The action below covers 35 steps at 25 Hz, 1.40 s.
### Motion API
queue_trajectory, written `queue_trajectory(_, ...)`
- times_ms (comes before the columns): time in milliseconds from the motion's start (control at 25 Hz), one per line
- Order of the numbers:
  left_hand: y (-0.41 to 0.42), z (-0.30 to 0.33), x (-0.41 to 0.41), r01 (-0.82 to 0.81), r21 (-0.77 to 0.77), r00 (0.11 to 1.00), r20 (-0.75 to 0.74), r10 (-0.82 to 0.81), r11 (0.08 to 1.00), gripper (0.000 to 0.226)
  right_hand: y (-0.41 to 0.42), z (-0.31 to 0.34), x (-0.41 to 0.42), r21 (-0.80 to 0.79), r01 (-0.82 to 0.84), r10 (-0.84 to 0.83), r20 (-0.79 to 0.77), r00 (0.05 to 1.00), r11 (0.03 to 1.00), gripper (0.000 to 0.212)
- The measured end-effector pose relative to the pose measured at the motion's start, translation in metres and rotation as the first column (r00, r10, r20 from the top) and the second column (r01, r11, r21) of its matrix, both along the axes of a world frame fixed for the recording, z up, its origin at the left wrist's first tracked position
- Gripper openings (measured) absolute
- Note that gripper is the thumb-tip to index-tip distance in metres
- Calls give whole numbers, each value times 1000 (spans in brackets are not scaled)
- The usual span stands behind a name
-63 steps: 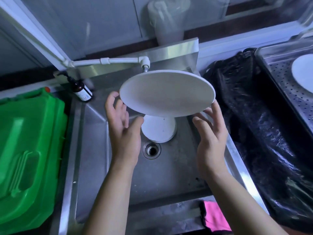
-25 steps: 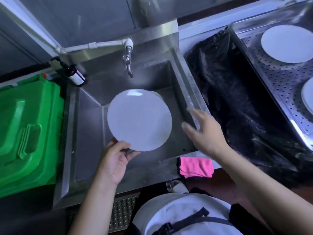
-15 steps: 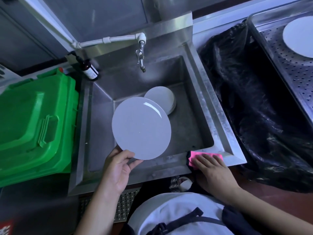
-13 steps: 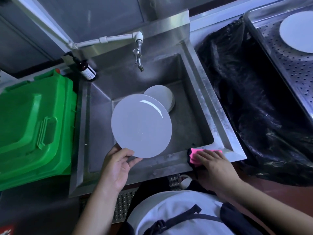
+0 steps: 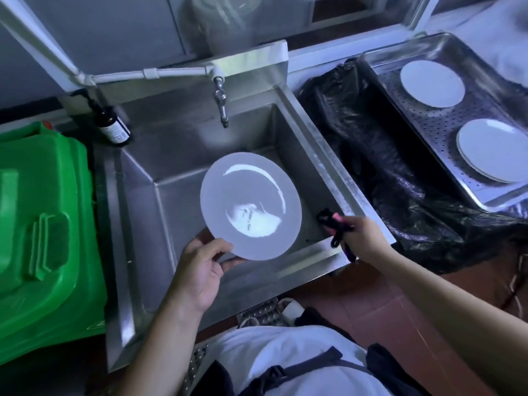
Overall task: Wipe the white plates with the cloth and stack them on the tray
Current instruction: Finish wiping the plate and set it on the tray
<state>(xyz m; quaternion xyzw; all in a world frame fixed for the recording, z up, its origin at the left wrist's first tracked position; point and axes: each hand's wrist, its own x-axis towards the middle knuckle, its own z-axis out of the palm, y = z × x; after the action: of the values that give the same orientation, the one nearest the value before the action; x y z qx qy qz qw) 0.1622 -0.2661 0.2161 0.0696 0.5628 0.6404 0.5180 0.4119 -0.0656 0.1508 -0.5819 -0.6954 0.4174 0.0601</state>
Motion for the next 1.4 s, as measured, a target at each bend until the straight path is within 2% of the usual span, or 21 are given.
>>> queue_trajectory(40,-9,-1,-5,28,28,1000,7,-29,999,32,-6,16,-6,-91,195,-209,-181,961,976,24)
queue_trajectory(80,-16,-3,-10,58,56,998,11,-58,997,34,-15,32,-12,-213,318,-373,-312,874,924,21)
queue_trajectory(160,-25,-4,-19,121,106,992,11,-123,987,45,-39,57,-25,-400,363,-522,-426,739,841,11)
queue_trajectory(280,-31,1,-29,222,174,975,-27,-220,960,59,-74,71,-46,-465,359,-568,-462,681,809,9)
queue_trajectory(440,-35,11,-41,336,220,941,-48,-334,916,61,-106,82,-57,-458,442,-634,-489,599,771,12)
queue_trajectory(560,-36,13,-46,354,230,932,-7,-363,906,60,-116,88,-55,-419,462,-623,-481,617,781,11)
queue_trajectory(640,-36,13,-46,342,221,937,-8,-349,913,60,-117,95,-57,-278,503,-574,-442,689,818,12)
queue_trajectory(720,-37,16,-45,330,214,943,-29,-332,919,65,-111,103,-64,22,505,-462,-372,805,863,14)
queue_trajectory(760,-37,17,-44,335,210,942,-46,-333,918,70,-107,107,-70,152,483,-412,-345,844,863,12)
queue_trajectory(840,-38,20,-42,345,219,938,-63,-340,913,75,-103,113,-87,281,454,-361,-324,874,845,17)
queue_trajectory(960,-36,31,-34,381,241,924,-86,-372,893,77,-101,115,-119,276,488,-408,-300,862,828,35)
queue_trajectory(1040,-35,40,-30,409,252,913,-123,-390,877,79,-99,122,-139,250,471,-376,-348,859,846,42)
queue_trajectory(1160,-32,48,-29,407,272,913,-141,-382,872,77,-101,146,-161,309,309,-153,-439,885,900,46)
queue_trajectory(1280,-31,52,-33,376,295,926,-146,-347,878,76,-116,162,-176,431,57,138,-409,902,900,37)
queue_trajectory(1400,-32,53,-37,367,333,929,-175,-326,868,78,-135,158,-172,412,-138,311,-389,867,901,37)
